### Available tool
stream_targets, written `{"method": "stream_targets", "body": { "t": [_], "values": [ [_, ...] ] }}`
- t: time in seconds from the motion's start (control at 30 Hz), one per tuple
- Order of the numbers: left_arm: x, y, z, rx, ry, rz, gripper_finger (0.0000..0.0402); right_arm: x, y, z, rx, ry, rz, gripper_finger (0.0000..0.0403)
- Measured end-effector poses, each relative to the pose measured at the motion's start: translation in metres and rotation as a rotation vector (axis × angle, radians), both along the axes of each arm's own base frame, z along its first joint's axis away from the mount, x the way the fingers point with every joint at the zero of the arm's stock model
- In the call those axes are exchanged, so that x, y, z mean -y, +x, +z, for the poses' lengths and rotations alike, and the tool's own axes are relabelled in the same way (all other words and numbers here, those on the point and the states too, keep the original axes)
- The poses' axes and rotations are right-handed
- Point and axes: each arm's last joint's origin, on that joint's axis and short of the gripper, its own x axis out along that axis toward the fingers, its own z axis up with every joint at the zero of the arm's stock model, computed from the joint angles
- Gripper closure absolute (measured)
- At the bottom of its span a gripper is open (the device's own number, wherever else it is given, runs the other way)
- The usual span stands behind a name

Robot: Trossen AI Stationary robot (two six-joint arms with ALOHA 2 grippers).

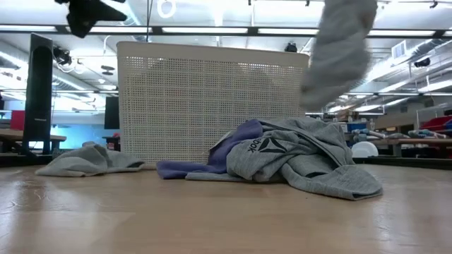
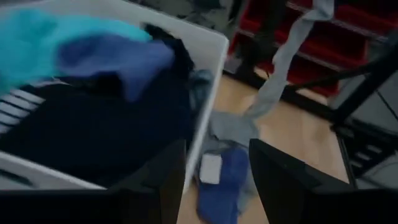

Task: Sort clothes
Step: Put the gray sock into the white bin

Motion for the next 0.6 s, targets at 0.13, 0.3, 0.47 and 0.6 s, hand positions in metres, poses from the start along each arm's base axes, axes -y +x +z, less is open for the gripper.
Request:
{"method": "stream_targets", "body": {
  "t": [0.13,0.3,0.47,0.6],
  "values": [
    [-0.003,-0.012,0.008,-0.053,0.008,0.009,0.0222,0.005,0.004,0.0,-0.013,-0.016,-0.003,0.0401],
    [-0.002,-0.022,-0.003,-0.163,-0.039,0.007,0.0238,0.008,0.006,0.0,-0.018,-0.021,-0.009,0.0401],
    [0.005,-0.024,-0.025,-0.241,-0.101,0.009,0.0247,0.007,0.006,0.001,-0.012,-0.015,-0.007,0.0401],
    [0.012,-0.02,-0.053,-0.258,-0.15,0.02,0.025,0.007,0.007,0.001,0.002,-0.007,-0.007,0.0401]
  ]
}}
